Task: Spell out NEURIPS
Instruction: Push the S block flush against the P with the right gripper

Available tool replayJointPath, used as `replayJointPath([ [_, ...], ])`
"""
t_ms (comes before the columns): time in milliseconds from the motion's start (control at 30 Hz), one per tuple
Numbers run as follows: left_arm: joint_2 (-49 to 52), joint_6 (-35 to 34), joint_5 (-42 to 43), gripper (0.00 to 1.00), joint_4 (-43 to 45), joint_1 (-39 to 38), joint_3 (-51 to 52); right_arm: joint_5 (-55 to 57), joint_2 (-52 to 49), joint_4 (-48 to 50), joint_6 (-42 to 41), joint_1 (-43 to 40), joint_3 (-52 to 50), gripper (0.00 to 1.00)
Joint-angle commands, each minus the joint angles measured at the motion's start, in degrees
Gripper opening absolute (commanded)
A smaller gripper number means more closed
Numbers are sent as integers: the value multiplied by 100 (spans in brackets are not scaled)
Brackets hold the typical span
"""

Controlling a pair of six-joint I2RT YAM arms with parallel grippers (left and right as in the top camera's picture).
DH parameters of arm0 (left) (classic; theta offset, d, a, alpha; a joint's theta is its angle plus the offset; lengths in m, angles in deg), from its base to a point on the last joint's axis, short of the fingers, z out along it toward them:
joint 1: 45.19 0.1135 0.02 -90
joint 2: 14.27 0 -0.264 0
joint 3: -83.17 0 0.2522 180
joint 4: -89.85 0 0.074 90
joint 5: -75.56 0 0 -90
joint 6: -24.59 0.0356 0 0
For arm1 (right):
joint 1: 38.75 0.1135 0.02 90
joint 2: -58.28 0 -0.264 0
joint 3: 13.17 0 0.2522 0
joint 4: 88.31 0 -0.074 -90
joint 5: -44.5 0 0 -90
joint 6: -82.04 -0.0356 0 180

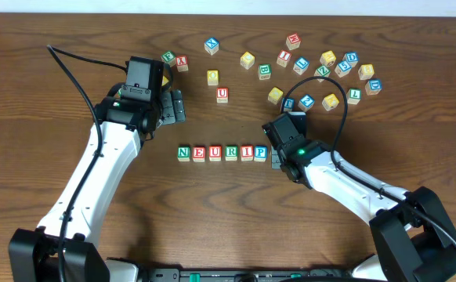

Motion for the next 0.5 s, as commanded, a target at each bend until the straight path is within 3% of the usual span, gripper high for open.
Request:
replayJointPath([
  [0, -105, 13, -9, 98, -4, 13, -173, -26, 136, 17, -39, -24, -39, 1],
  [467, -105, 13, -9, 98, -4, 13, -173, -369, 136, -46, -44, -24, -39, 1],
])
